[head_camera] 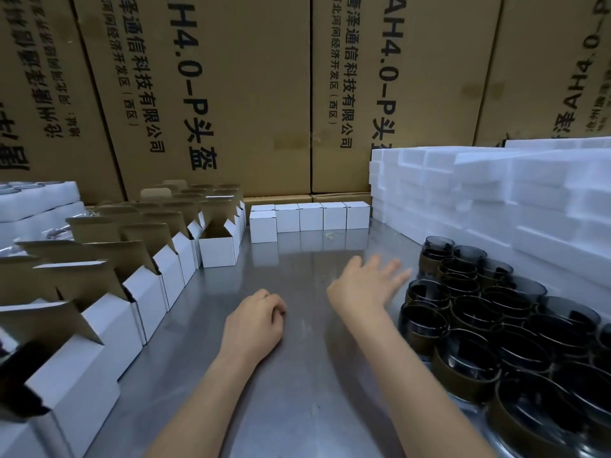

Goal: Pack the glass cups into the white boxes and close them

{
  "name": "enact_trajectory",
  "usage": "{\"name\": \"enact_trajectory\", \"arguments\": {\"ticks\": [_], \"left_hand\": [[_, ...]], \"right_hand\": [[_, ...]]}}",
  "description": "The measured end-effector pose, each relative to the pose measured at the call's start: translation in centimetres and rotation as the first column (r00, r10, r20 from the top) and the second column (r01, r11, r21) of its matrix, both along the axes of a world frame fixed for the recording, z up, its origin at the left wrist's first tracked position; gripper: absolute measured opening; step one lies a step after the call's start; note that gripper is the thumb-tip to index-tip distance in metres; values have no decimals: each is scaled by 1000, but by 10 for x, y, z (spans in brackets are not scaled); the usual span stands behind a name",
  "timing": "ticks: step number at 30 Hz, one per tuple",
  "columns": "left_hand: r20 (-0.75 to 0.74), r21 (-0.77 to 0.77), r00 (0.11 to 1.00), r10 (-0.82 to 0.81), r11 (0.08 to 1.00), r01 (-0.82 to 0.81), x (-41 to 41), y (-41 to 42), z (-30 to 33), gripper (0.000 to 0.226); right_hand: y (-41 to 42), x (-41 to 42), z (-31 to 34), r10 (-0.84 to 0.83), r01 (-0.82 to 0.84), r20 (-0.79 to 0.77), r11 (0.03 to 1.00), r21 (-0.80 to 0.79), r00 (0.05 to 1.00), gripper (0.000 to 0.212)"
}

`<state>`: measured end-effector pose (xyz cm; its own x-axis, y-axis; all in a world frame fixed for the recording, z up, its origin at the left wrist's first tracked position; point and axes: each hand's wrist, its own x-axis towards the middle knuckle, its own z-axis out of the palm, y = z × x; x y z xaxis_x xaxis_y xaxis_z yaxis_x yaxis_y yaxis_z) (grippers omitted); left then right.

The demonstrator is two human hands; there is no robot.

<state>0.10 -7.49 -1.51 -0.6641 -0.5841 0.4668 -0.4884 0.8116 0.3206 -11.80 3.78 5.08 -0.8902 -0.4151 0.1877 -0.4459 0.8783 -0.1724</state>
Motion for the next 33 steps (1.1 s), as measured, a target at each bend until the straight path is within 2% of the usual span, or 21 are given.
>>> {"name": "enact_trajectory", "arguments": {"ticks": [2, 4, 7, 10, 13, 17, 22, 24, 27, 29, 30, 33], "left_hand": [[2, 5, 1000, -1, 1000, 1, -1, -1, 0, 23], [4, 14, 1000, -2, 1000, 2, -2, -3, -1, 22], [5, 20, 1000, -5, 1000, 5, -3, -5, -1, 21], [5, 26, 1000, -10, 1000, 10, -3, -7, -2, 20], [14, 33, 1000, -9, 999, 9, -3, -7, -1, 20], [20, 50, 1000, -12, 999, 11, -2, -6, 1, 20], [9, 107, 1000, -18, 994, 17, -2, -4, 3, 10], [-10, 192, 999, -37, 981, 38, -1, -4, 5, 12], [-176, 364, 981, -77, 921, 137, 1, -6, 6, 29], [-285, 430, 954, -93, 877, 214, 1, -9, 5, 48], [-317, 458, 944, -95, 856, 240, 1, -10, 5, 56], [-327, 498, 937, -120, 821, 279, 0, -12, 2, 68]], "right_hand": [[9, -9, 5, -66, 61, 80, 996, 69, 995, 63], [13, -13, 5, -96, 83, 157, 992, 91, 983, 57], [12, -12, 4, -86, 72, 189, 994, 77, 978, 52], [8, -8, 1, -7, 6, 143, 1000, 6, 990, 48], [2, 0, -5, 110, -111, 45, 994, 3, 993, 43], [-10, 18, -16, 296, -301, -114, 953, -31, 948, 35], [-23, 32, -29, 535, -571, -266, 818, -73, 802, 30], [-26, 36, -31, 628, -685, -296, 712, -153, 720, 28], [-25, 41, -33, 648, -777, -430, 538, -325, 629, 28], [-26, 41, -36, 539, -733, -497, 517, -442, 680, 32], [-26, 40, -38, 491, -673, -461, 533, -512, 739, 39], [-26, 30, -48, 441, -424, -145, 643, -638, 886, 74]]}}
